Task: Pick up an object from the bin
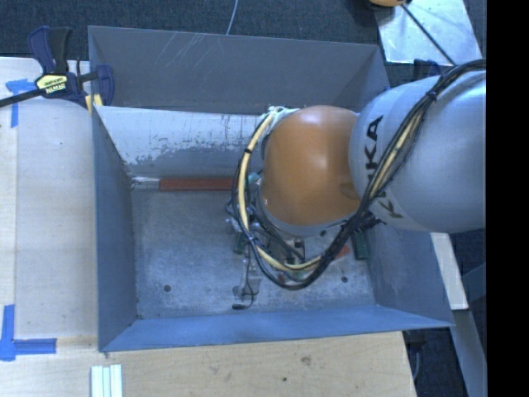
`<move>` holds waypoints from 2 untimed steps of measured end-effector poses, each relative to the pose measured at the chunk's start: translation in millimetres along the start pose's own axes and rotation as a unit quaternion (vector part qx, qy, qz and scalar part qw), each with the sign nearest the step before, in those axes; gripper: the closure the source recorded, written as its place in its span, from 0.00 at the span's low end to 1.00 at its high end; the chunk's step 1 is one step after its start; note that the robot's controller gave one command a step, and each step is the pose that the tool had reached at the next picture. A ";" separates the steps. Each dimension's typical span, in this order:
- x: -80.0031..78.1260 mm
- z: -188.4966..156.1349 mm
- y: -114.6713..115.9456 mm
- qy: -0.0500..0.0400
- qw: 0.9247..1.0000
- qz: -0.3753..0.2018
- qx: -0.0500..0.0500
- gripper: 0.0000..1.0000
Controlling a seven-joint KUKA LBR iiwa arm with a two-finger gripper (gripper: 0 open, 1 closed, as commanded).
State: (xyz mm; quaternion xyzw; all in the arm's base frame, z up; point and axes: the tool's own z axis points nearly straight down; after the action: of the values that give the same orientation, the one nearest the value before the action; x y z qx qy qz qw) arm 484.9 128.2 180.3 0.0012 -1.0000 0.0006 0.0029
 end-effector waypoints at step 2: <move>-66.6 38.2 -47.3 -0.007 1.000 -0.025 -0.001 0.00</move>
Offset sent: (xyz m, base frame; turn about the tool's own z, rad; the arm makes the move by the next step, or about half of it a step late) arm 0.0826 -0.0632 -0.0549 -0.0579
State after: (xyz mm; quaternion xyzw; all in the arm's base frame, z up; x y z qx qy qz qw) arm 551.5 81.0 141.8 0.0261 -0.9996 -0.0007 -0.0046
